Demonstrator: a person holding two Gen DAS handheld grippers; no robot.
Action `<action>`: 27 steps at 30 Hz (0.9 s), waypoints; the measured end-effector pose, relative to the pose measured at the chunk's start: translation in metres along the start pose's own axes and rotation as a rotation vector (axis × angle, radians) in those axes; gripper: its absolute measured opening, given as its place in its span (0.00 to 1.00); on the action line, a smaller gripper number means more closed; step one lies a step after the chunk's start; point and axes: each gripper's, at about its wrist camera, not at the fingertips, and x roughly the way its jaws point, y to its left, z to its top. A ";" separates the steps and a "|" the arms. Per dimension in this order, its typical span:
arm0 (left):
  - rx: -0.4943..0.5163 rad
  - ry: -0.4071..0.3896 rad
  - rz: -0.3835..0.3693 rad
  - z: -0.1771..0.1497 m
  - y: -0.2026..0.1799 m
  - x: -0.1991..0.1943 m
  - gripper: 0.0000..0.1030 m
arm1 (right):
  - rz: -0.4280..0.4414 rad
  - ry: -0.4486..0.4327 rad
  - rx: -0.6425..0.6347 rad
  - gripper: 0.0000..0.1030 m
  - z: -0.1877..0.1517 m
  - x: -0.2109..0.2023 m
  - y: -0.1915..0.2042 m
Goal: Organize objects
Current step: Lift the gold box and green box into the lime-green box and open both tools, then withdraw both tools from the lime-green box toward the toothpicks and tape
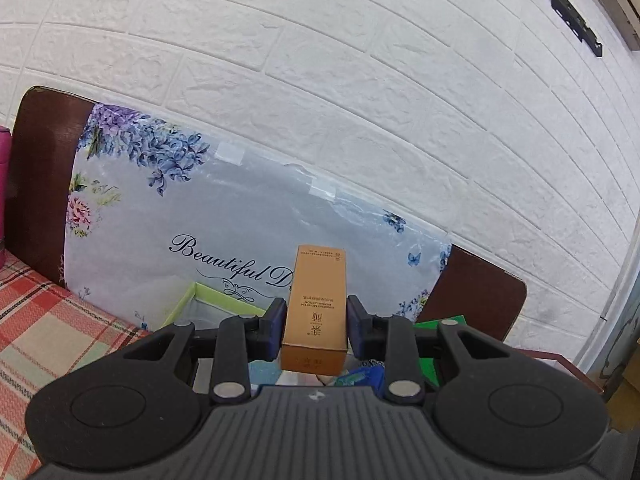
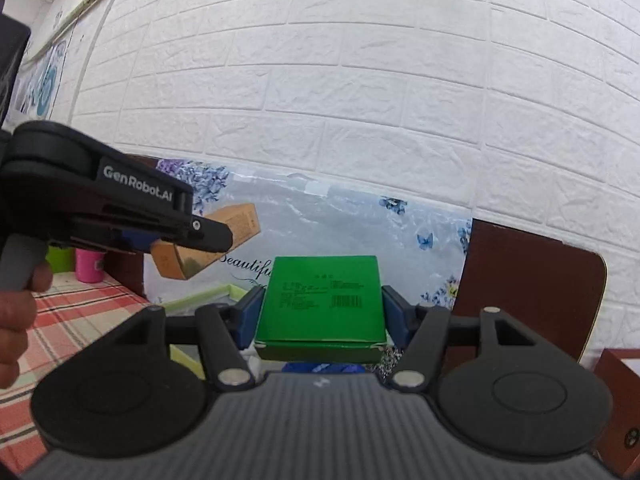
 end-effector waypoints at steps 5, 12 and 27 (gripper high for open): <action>-0.004 -0.001 0.005 -0.002 0.017 0.034 0.39 | 0.039 0.064 -0.038 0.73 -0.008 0.052 0.007; 0.042 0.021 0.031 -0.031 0.031 0.030 0.74 | -0.008 0.001 -0.075 1.00 -0.034 0.031 0.007; 0.071 0.155 0.071 -0.033 0.001 -0.020 0.78 | -0.018 0.025 0.014 1.00 -0.021 -0.046 -0.001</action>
